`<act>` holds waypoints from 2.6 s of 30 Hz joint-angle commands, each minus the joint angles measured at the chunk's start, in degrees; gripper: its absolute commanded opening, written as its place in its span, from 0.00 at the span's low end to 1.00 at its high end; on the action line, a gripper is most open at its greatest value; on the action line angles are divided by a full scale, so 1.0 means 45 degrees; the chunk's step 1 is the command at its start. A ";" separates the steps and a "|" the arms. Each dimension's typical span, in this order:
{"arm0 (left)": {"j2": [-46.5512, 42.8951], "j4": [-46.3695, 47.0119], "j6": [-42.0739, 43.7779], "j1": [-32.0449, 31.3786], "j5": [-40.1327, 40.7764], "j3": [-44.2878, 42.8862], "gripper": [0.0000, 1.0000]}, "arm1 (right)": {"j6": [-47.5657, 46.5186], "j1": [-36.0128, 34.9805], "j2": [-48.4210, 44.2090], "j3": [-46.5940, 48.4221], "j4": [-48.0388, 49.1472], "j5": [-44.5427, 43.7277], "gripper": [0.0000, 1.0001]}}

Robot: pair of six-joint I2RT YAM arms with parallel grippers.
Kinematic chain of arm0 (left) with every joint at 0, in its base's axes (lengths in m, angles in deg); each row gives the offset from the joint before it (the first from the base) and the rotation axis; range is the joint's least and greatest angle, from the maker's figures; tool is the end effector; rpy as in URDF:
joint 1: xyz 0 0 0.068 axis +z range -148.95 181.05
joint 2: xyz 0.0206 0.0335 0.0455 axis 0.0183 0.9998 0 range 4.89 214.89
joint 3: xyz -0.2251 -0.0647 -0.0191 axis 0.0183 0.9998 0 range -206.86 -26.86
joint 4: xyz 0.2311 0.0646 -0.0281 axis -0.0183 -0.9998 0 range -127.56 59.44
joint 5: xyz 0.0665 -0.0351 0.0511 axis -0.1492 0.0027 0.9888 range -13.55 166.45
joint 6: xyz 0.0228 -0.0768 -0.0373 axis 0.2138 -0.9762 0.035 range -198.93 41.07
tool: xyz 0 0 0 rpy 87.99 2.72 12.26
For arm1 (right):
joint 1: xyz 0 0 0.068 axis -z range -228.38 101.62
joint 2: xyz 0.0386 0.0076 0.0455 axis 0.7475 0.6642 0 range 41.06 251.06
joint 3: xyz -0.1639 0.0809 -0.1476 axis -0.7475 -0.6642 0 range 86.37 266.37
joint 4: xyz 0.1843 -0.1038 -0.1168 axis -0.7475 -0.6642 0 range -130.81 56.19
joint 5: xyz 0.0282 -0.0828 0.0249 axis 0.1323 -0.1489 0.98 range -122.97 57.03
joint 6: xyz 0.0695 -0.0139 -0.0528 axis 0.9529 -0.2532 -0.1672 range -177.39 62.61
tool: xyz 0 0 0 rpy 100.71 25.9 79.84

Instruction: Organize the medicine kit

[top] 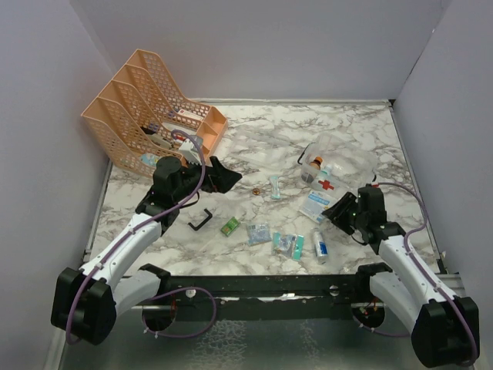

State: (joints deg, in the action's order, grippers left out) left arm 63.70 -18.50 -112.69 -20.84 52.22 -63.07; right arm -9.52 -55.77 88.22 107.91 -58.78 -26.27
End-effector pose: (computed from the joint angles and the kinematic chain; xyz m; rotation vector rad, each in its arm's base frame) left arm 0.2444 -0.1330 0.2485 0.1360 1.8608 -1.0611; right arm 0.1886 0.0337 0.1181 0.8252 2.3913 0.5512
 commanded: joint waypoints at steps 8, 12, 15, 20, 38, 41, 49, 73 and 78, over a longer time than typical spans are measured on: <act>0.0159 0.0471 0.0002 -0.0116 -0.0238 -0.0372 0.94 | 0.1345 0.0004 0.1071 -0.1505 0.4287 -0.0663 0.45; 0.0177 0.0502 -0.0017 -0.0116 -0.0224 -0.0387 0.94 | 0.1394 -0.0011 0.1841 -0.1740 0.5102 -0.0496 0.44; 0.0158 0.0499 -0.0018 -0.0121 -0.0198 -0.0372 0.94 | 0.1470 -0.0069 0.2509 -0.1796 0.5547 -0.0553 0.40; 0.0157 0.0498 -0.0018 -0.0119 -0.0133 -0.0399 0.94 | 0.1635 -0.0214 0.3064 -0.1623 0.5713 -0.0906 0.18; 0.0663 0.0592 -0.0346 -0.0380 -0.0932 -0.0559 0.94 | -0.0221 -0.0485 0.0324 0.1353 0.1657 0.2515 0.01; 0.0886 0.0594 -0.0662 -0.0635 -0.1376 -0.0781 0.94 | -0.1222 -0.0484 0.0566 0.1902 0.2111 0.4409 0.01; 0.1885 0.0910 -0.2169 -0.2355 -0.1623 -0.1511 0.93 | -0.2182 -0.0724 0.0802 0.2845 0.4562 0.8305 0.01; 0.1909 0.3044 -0.3911 -0.3496 -0.1027 -0.1740 0.09 | -0.1293 -0.2244 0.1046 0.3920 0.6644 0.9224 0.25; 0.1668 0.3045 -0.3807 -0.3485 -0.1724 -0.2022 0.00 | -0.1022 -0.2245 0.0514 0.3671 0.7608 0.8982 0.59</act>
State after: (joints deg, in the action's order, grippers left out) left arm 73.18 -6.59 -131.05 -36.20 48.33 -70.50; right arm -15.20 -65.57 93.18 124.65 -30.76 14.45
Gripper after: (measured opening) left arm 0.062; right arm 0.510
